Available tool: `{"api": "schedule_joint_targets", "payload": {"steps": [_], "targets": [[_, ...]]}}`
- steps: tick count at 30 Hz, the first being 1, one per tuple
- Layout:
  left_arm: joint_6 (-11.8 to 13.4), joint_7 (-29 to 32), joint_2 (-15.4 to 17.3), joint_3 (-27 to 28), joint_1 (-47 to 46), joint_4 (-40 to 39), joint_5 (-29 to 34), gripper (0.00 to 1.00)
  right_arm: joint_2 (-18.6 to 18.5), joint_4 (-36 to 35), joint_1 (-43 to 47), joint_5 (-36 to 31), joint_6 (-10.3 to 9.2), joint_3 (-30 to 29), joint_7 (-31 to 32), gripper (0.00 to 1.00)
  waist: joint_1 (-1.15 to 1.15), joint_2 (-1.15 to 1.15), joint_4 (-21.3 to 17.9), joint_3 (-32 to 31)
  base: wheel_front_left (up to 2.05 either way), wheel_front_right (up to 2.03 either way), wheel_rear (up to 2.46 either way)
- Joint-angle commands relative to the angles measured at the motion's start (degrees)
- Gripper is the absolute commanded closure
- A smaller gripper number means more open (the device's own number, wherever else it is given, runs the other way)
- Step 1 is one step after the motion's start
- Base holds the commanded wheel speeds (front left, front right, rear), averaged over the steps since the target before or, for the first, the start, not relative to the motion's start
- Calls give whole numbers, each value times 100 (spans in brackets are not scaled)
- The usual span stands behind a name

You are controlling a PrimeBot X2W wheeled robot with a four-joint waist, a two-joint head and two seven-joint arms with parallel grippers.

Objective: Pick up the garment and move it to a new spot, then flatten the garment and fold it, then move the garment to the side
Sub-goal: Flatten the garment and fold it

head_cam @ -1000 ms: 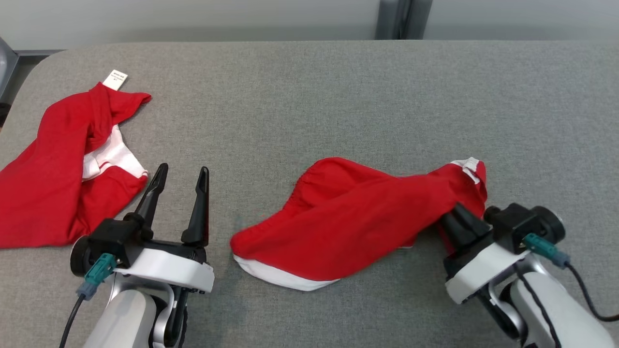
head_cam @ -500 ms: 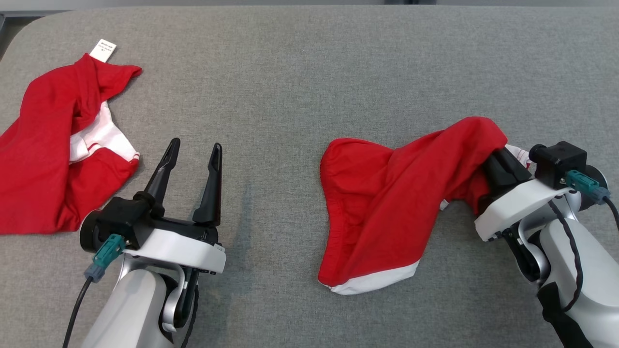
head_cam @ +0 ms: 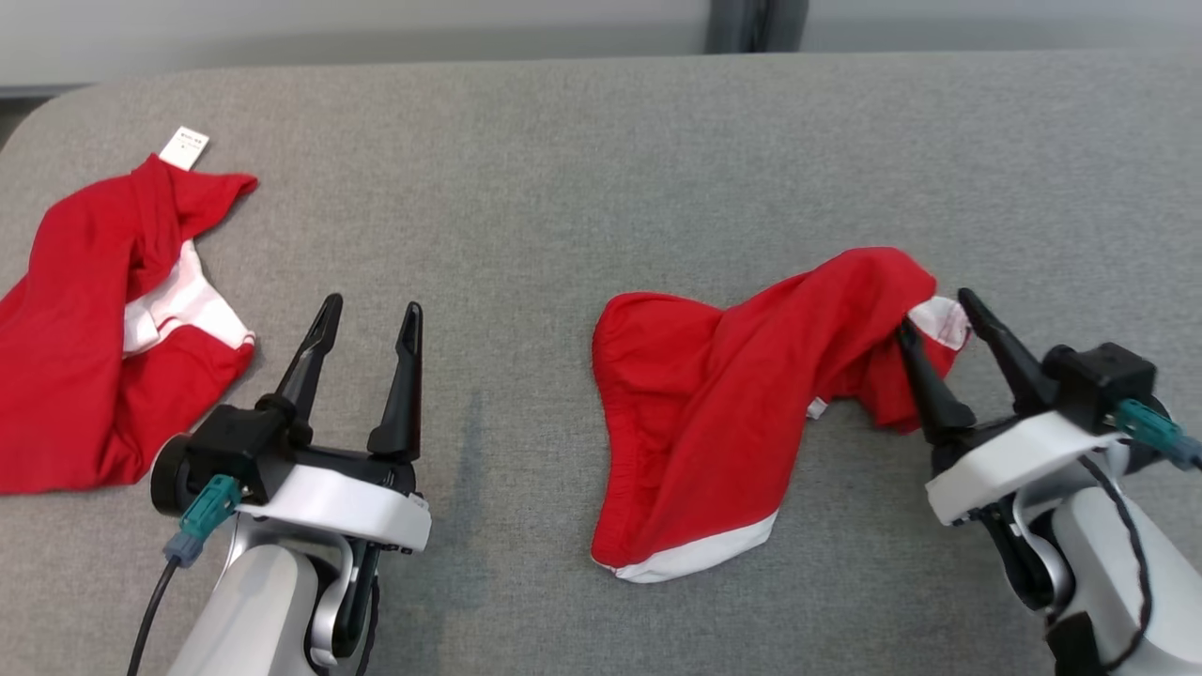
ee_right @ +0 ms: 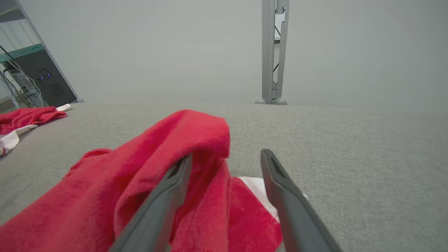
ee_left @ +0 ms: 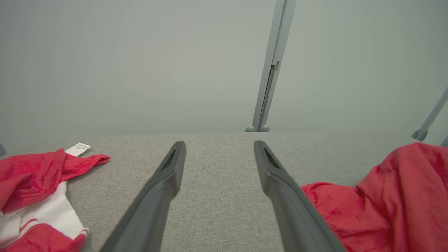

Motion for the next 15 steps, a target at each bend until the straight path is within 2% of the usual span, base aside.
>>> {"api": "schedule_joint_targets", "payload": {"steps": [1,8,15], "targets": [[-3,-26,24,33,77,4,7,0,-37,-201,180,-45,1,-164,-37,0,0,0,-80,-122,0,0,0],[42,-20,68,88,320,-23,37,0,144,-1290,749,-508,1,-998,-35,0,0,0,-227,-432,0,0,0],[133,-16,130,61,628,-81,90,0,327,-1779,1197,-853,1,-1206,-36,0,0,0,-319,-741,0,0,0]]}}
